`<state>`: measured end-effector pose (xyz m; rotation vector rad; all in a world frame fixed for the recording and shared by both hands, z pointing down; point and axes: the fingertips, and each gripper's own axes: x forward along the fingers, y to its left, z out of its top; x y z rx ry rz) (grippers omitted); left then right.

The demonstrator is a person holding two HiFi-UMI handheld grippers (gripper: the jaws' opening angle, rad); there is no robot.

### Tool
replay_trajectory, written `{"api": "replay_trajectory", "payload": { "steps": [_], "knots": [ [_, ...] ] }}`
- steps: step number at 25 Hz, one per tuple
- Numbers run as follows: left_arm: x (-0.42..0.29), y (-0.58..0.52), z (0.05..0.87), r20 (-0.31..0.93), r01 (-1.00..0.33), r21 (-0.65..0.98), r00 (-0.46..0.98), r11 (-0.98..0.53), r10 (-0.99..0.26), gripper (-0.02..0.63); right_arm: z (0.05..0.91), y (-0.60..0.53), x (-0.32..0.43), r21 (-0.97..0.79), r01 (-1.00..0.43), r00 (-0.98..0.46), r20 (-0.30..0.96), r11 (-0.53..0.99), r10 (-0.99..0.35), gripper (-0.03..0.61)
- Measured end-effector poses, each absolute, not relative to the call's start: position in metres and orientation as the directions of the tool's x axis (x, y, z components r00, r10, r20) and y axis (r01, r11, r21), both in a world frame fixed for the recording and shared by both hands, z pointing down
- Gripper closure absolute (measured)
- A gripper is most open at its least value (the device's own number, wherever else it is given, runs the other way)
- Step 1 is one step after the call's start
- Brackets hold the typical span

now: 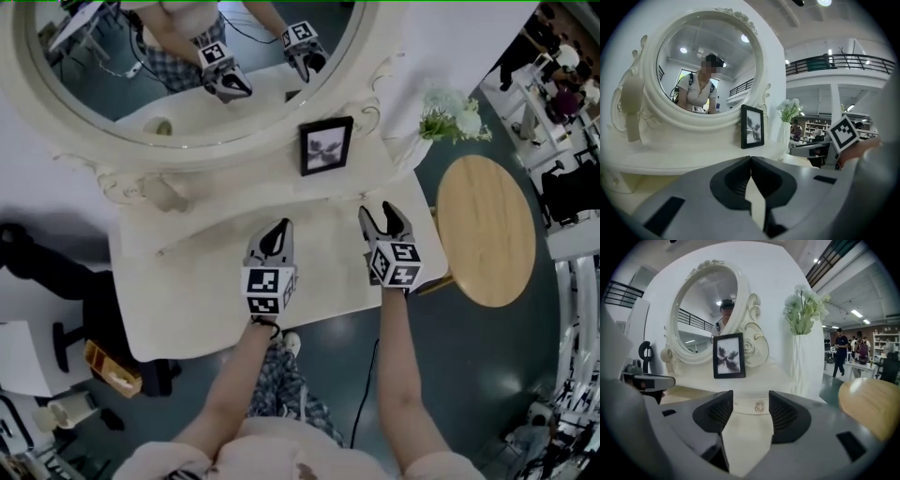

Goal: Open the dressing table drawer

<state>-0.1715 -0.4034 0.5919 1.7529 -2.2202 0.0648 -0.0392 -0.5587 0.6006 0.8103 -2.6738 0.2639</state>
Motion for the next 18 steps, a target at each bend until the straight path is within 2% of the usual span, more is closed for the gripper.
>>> {"api": "replay_trajectory", "payload": {
  "steps": [13,18],
  "knots": [
    [-0.162,-0.407,0.613,0.306,-0.966,0.159,-0.149,0.205,-0.94,0.586,0.672,-0.592,-0.061,-0.103,-0.631,-0.689,0.53,0.769,-0.494,0.383],
    [-0.165,-0.41,0.614,0.309,-0.966,0.16,-0.148,0.205,-0.94,0.586,0.675,-0.596,-0.065,-0.093,-0.631,-0.686,0.531,0.771,-0.498,0.442]
  ]
}}
